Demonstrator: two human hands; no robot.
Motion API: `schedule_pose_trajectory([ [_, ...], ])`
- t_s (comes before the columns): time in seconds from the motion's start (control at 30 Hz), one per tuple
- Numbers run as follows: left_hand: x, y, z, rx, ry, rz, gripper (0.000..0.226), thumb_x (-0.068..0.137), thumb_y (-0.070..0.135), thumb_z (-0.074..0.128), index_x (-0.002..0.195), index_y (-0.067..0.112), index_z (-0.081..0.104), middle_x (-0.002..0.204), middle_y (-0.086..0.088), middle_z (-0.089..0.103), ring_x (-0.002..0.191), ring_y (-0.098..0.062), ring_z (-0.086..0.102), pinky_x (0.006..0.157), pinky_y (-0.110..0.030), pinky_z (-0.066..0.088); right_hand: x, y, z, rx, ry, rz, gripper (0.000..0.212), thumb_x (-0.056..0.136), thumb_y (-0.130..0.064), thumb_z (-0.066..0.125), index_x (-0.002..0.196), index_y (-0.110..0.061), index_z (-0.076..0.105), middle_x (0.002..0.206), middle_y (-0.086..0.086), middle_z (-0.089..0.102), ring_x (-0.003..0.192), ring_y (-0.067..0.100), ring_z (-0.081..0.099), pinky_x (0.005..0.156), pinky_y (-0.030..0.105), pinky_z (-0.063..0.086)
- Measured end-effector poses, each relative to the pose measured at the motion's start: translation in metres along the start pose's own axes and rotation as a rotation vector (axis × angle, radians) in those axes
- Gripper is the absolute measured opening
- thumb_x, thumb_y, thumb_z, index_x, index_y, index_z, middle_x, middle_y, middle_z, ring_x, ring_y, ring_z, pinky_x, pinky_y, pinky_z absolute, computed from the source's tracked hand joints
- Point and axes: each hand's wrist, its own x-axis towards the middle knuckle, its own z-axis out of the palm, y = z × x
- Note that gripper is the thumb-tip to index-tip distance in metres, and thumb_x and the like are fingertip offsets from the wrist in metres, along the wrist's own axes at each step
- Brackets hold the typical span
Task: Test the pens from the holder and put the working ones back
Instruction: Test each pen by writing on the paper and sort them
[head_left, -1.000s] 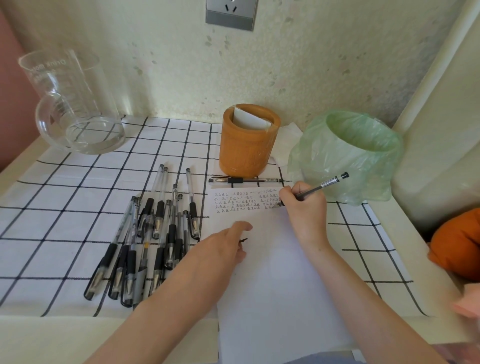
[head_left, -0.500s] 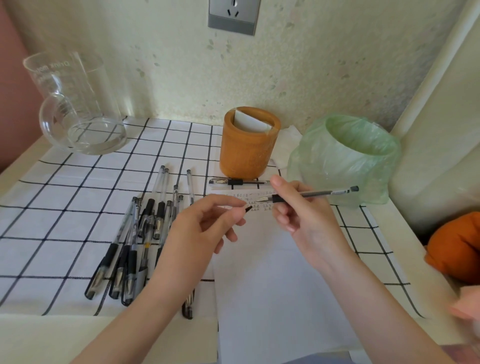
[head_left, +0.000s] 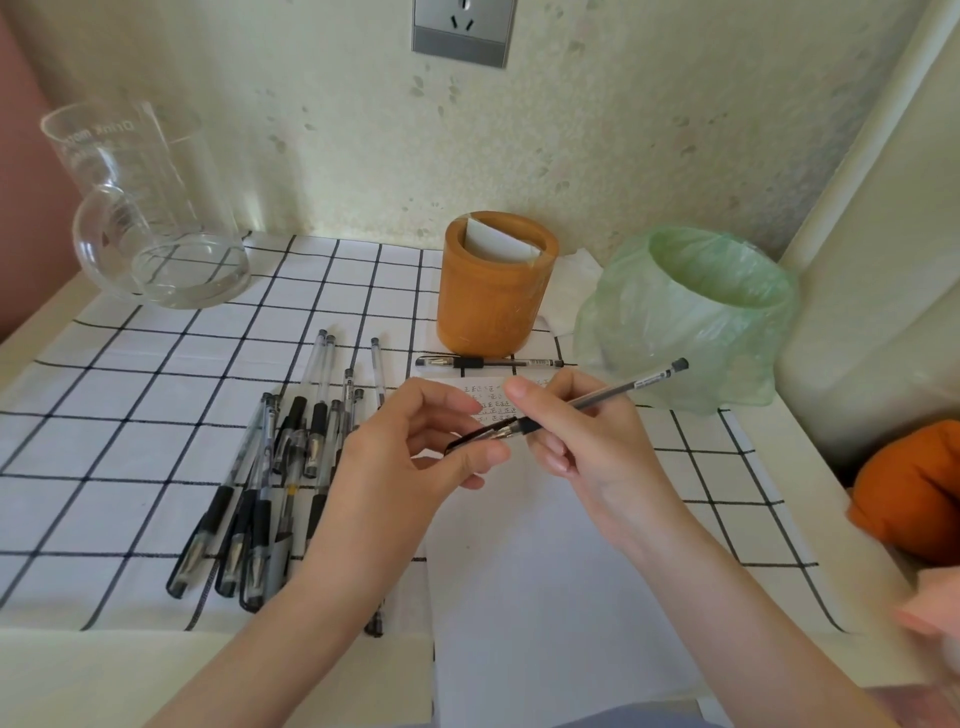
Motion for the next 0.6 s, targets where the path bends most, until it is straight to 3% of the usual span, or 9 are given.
schedule_pose_trajectory([
  [0.2, -0.004, 0.001, 0.0, 0.051, -0.033, 0.019, 0.028, 0.061, 0.031, 0.075, 0.088, 0.023, 0.069, 0.083, 0.009, 0.072, 0.074, -0.006, 0.068, 0.069, -0.015, 0.053, -0.001, 0.003, 0.002, 0.038, -0.094, 0.089, 0.021, 0.067, -0.029, 0.072, 0.067, -0.012, 0.059, 0.051, 0.001, 0.051, 0.044, 0.012, 0.045, 0.04, 0.018, 0.032],
  [0.37, -0.005, 0.001, -0.002, 0.023, -0.015, 0.008, 0.023, 0.078, 0.01, 0.069, 0.099, 0.019, 0.071, 0.079, 0.005, 0.074, 0.072, -0.008, 0.07, 0.07, -0.014, 0.054, -0.001, 0.001, -0.004, 0.116, -0.122, 0.09, 0.024, 0.083, -0.027, 0.061, 0.08, -0.004, 0.066, 0.06, 0.009, 0.058, 0.052, 0.016, 0.055, 0.041, 0.019, 0.037],
  [0.47, -0.005, -0.001, -0.003, 0.006, 0.029, -0.012, 0.021, 0.081, 0.011, 0.066, 0.101, 0.018, 0.071, 0.073, 0.0, 0.074, 0.068, -0.014, 0.071, 0.068, -0.02, 0.057, -0.002, 0.001, -0.004, 0.051, -0.105, 0.068, 0.016, 0.08, -0.025, 0.063, 0.08, -0.009, 0.063, 0.054, 0.004, 0.055, 0.045, 0.013, 0.048, 0.039, 0.018, 0.031],
  [0.6, -0.004, -0.003, -0.002, 0.003, 0.038, -0.029, 0.014, 0.083, 0.008, 0.063, 0.093, 0.012, 0.072, 0.072, -0.001, 0.074, 0.061, -0.013, 0.07, 0.059, -0.016, 0.055, 0.001, 0.002, -0.006, -0.036, -0.072, 0.092, 0.017, 0.074, -0.03, 0.068, 0.071, -0.015, 0.061, 0.044, -0.004, 0.042, 0.04, 0.01, 0.027, 0.045, 0.022, 0.017],
])
